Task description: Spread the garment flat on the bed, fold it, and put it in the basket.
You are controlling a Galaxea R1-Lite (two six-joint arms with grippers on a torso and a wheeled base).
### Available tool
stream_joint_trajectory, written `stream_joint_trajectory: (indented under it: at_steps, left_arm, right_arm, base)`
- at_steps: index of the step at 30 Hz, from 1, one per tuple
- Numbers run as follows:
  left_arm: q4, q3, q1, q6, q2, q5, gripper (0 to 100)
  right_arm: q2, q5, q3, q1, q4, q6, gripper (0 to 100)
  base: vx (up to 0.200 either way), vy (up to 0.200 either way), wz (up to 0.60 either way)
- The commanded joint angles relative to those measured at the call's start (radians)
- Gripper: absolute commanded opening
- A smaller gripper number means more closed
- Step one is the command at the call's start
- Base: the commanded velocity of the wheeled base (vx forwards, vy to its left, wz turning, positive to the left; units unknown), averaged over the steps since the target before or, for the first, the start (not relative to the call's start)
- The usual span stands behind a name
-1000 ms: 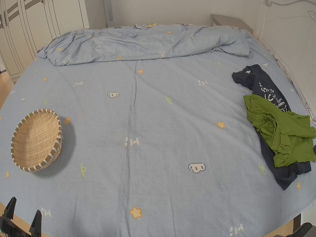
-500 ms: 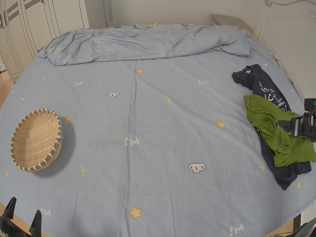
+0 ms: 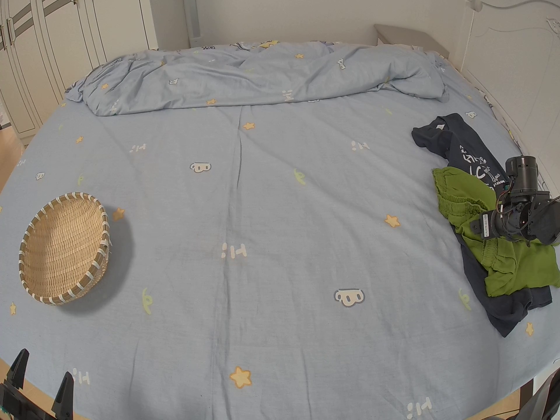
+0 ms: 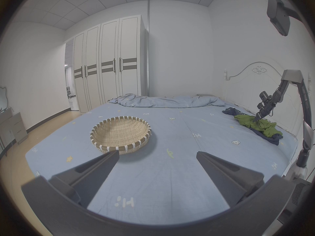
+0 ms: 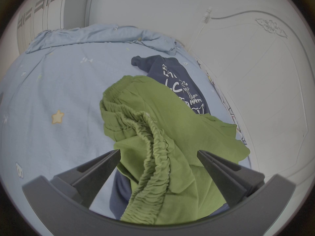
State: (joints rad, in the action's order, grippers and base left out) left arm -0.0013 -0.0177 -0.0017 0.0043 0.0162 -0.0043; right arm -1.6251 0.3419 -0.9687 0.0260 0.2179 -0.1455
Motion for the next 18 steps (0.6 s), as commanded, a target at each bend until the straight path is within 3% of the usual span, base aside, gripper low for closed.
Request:
stream_joint_trajectory:
  at_steps: [1, 7, 8, 18]
  left_arm:
    - [0.0, 0.016, 0.0, 0.0, -0.013, 0.0, 100]
    - [0.0, 0.016, 0.0, 0.0, -0.015, 0.0, 100]
    - [0.0, 0.016, 0.0, 0.0, -0.015, 0.0, 100]
    - [0.0, 0.016, 0.0, 0.0, -0.013, 0.0, 100]
  right_arm:
    - [-0.044, -0.003, -0.028, 0.023, 0.0, 0.0, 100]
    - [-0.062, -0.008, -0.031, 0.038, 0.001, 0.003, 100]
    - [-0.065, -0.009, -0.033, 0.043, 0.003, 0.004, 0]
    - [-0.055, -0.04, -0.085, 0.043, -0.005, 0.014, 0]
  base:
    - [0.0, 0.0, 0.0]
    - [0.0, 0.0, 0.0]
    - [0.0, 0.0, 0.0]
    - [0.0, 0.0, 0.0]
